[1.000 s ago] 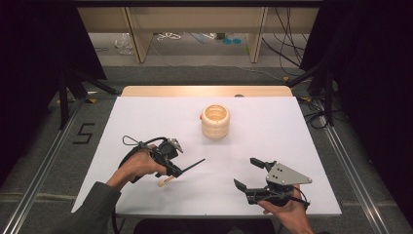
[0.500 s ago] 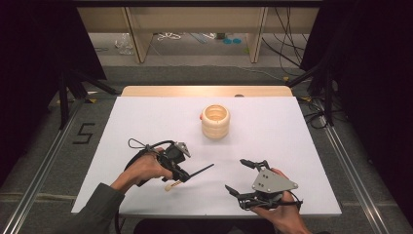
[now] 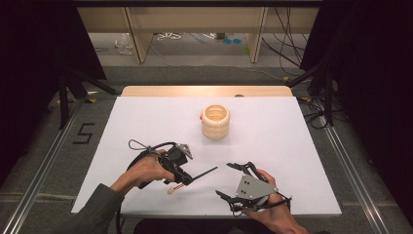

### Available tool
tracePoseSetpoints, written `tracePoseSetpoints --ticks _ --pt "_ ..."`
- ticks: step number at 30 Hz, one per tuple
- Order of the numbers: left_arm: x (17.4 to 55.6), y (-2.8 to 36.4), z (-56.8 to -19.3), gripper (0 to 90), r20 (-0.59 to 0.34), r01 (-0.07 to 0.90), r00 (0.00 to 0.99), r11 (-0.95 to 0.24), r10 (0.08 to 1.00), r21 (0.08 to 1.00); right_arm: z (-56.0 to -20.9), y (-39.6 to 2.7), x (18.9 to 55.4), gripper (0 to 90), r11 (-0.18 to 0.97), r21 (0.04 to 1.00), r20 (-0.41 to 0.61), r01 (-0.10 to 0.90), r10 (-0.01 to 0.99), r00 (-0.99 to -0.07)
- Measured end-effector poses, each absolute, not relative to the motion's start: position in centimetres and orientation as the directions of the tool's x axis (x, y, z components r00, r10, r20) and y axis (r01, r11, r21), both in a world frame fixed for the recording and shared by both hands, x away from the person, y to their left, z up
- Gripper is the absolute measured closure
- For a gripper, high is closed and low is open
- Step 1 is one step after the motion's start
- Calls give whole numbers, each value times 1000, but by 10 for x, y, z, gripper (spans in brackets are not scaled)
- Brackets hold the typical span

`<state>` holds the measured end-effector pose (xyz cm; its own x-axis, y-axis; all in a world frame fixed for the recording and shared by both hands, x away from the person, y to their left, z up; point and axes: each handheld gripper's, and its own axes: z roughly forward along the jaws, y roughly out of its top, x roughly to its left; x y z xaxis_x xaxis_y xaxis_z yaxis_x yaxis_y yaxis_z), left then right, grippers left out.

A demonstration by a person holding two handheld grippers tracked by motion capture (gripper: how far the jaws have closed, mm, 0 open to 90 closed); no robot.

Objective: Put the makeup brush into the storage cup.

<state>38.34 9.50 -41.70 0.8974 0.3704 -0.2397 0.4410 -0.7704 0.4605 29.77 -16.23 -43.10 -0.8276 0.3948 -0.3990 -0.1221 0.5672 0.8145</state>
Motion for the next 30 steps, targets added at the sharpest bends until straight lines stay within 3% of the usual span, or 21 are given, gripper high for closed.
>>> tracePoseSetpoints --ticks 30 --pt "372 82 -408 830 -275 410 910 -764 310 497 -436 -136 301 267 707 628 -625 -324 211 -751"
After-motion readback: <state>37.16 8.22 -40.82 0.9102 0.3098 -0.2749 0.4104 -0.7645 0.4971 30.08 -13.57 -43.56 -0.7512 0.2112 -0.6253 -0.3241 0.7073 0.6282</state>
